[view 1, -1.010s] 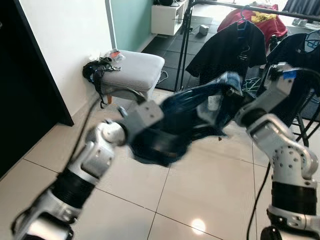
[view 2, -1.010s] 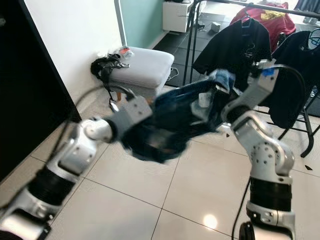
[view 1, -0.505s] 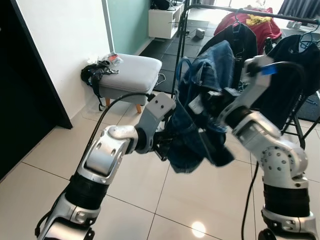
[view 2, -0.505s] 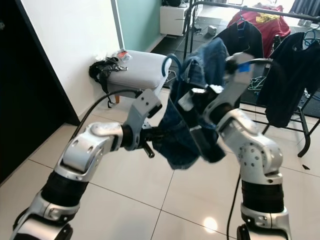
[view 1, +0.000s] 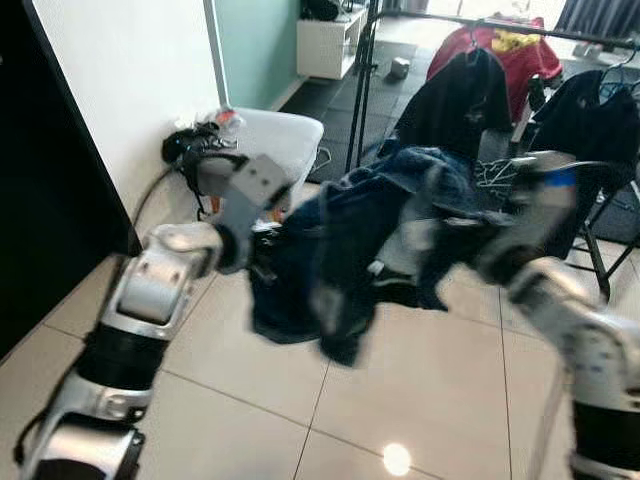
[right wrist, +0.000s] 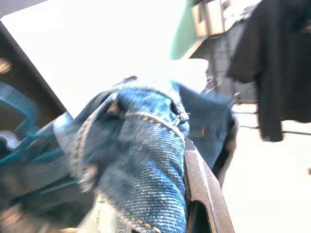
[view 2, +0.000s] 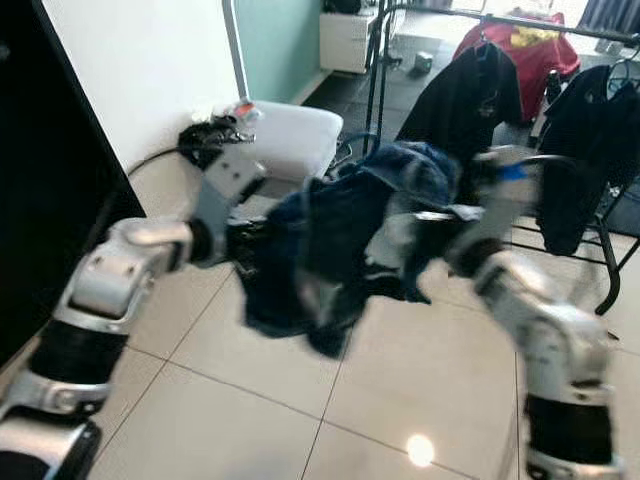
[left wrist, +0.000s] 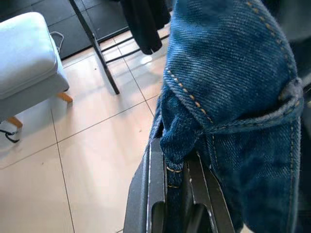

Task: Hang hanger

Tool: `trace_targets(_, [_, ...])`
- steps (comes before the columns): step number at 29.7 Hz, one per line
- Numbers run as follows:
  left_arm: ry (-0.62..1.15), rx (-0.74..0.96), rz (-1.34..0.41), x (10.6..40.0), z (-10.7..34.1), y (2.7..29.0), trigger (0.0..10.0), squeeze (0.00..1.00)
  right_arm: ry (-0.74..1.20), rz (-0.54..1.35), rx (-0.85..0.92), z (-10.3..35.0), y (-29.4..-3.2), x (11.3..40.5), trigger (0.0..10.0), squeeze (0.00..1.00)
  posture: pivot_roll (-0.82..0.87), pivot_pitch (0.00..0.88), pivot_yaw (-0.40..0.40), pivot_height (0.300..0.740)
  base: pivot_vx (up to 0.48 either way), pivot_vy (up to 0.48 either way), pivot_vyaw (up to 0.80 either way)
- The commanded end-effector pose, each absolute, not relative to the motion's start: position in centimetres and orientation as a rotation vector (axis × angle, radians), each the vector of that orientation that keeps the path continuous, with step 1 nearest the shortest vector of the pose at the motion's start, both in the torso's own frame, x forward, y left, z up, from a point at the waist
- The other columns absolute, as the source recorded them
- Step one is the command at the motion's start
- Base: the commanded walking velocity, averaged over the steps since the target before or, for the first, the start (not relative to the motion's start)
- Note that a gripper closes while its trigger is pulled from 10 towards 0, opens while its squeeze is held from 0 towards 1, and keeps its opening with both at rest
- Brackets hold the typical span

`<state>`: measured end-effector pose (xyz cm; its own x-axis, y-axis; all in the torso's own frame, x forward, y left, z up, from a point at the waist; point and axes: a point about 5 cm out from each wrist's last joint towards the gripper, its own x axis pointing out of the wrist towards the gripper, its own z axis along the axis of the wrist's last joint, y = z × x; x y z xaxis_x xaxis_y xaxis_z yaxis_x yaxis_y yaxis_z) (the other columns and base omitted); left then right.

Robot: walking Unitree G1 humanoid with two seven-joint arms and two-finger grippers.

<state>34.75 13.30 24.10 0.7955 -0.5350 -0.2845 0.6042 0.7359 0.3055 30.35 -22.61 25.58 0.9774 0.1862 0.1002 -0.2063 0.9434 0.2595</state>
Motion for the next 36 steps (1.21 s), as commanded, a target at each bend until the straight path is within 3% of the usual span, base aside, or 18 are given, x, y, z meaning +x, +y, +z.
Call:
trace_targets(1, [0.154, 0.421, -0.601, 34.9, 25.0, 14.0, 10.0, 0.0, -0.09, 0.168, 0.271, 25.6, -23.3, 30.2, 0.0, 0.0, -0.06, 0.086, -0.023, 0.74, 0.0, 0.0, 0.0])
trace_targets(4, [0.168, 0.432, -0.539, 35.2, 25.5, 16.0, 10.0, 0.0, -0.073, 0.06, 0.254, 25.3, -26.1, 29.3, 0.0, 0.0, -0.06, 0.092, -0.018, 0.74, 0.0, 0.0, 0.0])
trace_targets(5, [0.164, 0.418, -0.537, 35.3, 25.7, 16.1, 10.0, 0.0, -0.045, 0.072, 0.236, 24.7, -25.8, 29.1, 4.9, 0.0, -0.06, 0.091, -0.016, 0.74, 0.0, 0.0, 0.0])
trace_targets(8, [0.16, 0.406, -0.54, 35.2, 25.8, 16.0, 10.0, 0.0, -0.024, 0.089, 0.225, 24.3, -25.4, 29.0, 4.9, 0.0, -0.06, 0.091, -0.016, 0.74, 0.0, 0.0, 0.0])
trace_targets(9, [0.158, 0.387, -0.55, 35.2, 25.9, 15.6, 10.0, 0.0, -0.002, 0.133, 0.22, 23.8, -24.5, 28.9, 10.0, 0.0, -0.06, 0.092, -0.016, 0.74, 0.0, 0.0, 0.0])
trace_targets(10, [0.156, 0.375, -0.562, 35.2, 25.9, 15.2, 10.0, 0.0, 0.03, 0.219, 0.205, 23.2, -23.0, 28.7, 10.0, 0.84, -0.06, 0.09, -0.016, 0.74, 0.0, 0.0, 0.0])
trace_targets(12, [0.154, 0.373, -0.573, 35.2, 25.8, 14.9, 10.0, 0.0, 0.049, 0.278, 0.196, 22.8, -22.0, 28.5, 10.0, 0.84, -0.06, 0.09, -0.016, 0.74, 0.0, 0.0, 0.0])
trace_targets(13, [0.152, 0.371, -0.58, 35.2, 25.8, 14.6, 10.0, 0.0, 0.066, 0.341, 0.188, 22.4, -20.8, 28.2, 10.0, 1.0, -0.06, 0.091, -0.016, 0.74, 0.0, 0.0, 0.0])
trace_targets(22, [0.151, 0.363, -0.595, 35.3, 25.7, 14.1, 10.0, 0.0, 0.079, 0.51, 0.141, 22.4, -19.1, 27.1, 10.0, 1.0, -0.06, 0.092, -0.018, 0.74, 0.0, 0.0, 0.0])
trace_targets(24, [0.137, 0.397, -0.605, 35.4, 25.6, 14.5, 10.0, 0.0, -0.083, 0.704, 0.233, 26.0, -19.2, 24.9, 10.0, 1.0, -0.07, 0.094, -0.019, 0.74, 0.0, 0.0, 0.0])
trace_targets(26, [0.134, 0.403, -0.607, 35.4, 25.7, 14.5, 10.0, 0.0, -0.114, 0.732, 0.249, 26.6, -19.3, 24.5, 10.0, 1.0, -0.07, 0.094, -0.019, 0.74, 0.0, 0.0, 0.0])
trace_targets(31, [0.024, 0.487, -0.789, 34.2, 26.5, 14.6, 10.0, 0.0, -0.252, 0.616, 0.116, 30.1, -25.1, 23.4, 10.0, 1.0, -0.07, 0.094, -0.02, 0.74, 0.0, 0.0, 0.0])
trace_targets(35, [-0.007, 0.478, -0.868, 33.6, 26.8, 14.3, 10.0, 0.0, -0.236, 0.58, 0.04, 30.2, -26.1, 23.3, 10.0, 1.0, -0.07, 0.093, -0.022, 0.74, 0.0, 0.0, 0.0])
trace_targets(36, [-0.036, 0.462, -0.939, 33.0, 27.2, 14.2, 10.0, 0.0, -0.22, 0.569, -0.015, 30.4, -26.9, 23.1, 10.0, 0.9, -0.07, 0.093, -0.022, 0.74, 0.0, 0.0, 0.0])
